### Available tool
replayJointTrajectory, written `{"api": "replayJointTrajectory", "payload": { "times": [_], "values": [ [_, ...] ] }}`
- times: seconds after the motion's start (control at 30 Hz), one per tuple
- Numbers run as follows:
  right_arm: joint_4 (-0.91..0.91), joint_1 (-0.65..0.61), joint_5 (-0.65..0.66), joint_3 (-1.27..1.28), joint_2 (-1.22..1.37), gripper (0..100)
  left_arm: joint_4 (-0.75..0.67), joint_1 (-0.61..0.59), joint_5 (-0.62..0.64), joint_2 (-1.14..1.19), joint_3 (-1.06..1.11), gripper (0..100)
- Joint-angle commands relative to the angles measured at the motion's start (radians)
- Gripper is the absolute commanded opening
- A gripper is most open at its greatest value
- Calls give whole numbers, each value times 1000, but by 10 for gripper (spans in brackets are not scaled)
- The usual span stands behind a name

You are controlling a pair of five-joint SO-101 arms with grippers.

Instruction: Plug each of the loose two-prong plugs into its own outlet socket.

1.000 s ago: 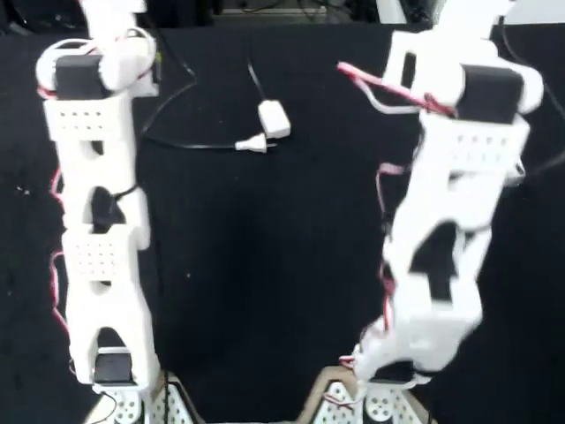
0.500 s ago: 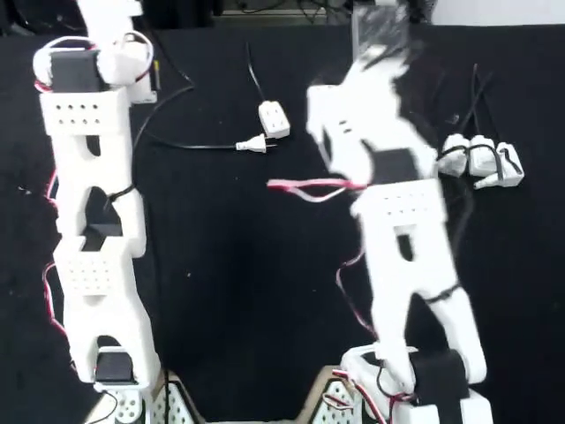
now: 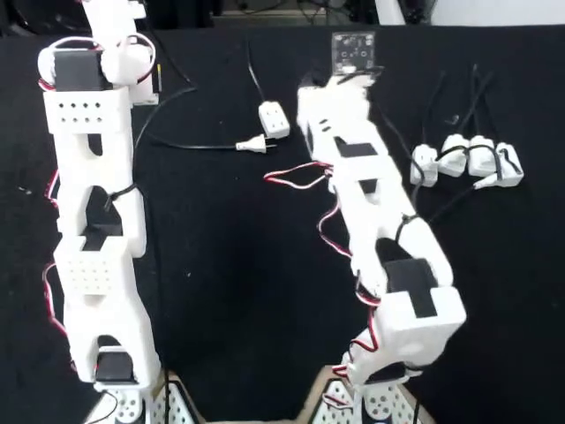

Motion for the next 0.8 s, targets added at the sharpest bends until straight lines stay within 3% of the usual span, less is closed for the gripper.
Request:
{"api": "replayJointTrajectory", "payload": {
  "times": [0.0, 0.1, 0.13, 0.23, 0.53, 0.63, 0.77],
  "values": [
    [-9, -11, -152, -68, -39, 11, 3, 12, 5, -61, -7, 58],
    [-175, 51, -405, -58, -13, 11, 3, 12, 5, -61, -7, 58],
    [-173, 41, -416, -81, 7, 11, 3, 12, 5, -61, -7, 58],
    [-103, 29, -443, -188, 91, 11, 3, 10, 5, -61, -7, 58],
    [143, 51, -907, -746, 526, 11, 3, 12, 5, -60, -7, 58],
    [143, 43, -899, -1006, 710, 11, 3, 10, 5, -60, -7, 58],
    [146, 17, -763, -1371, 952, 11, 3, 12, 5, -60, -7, 58]
  ]
}}
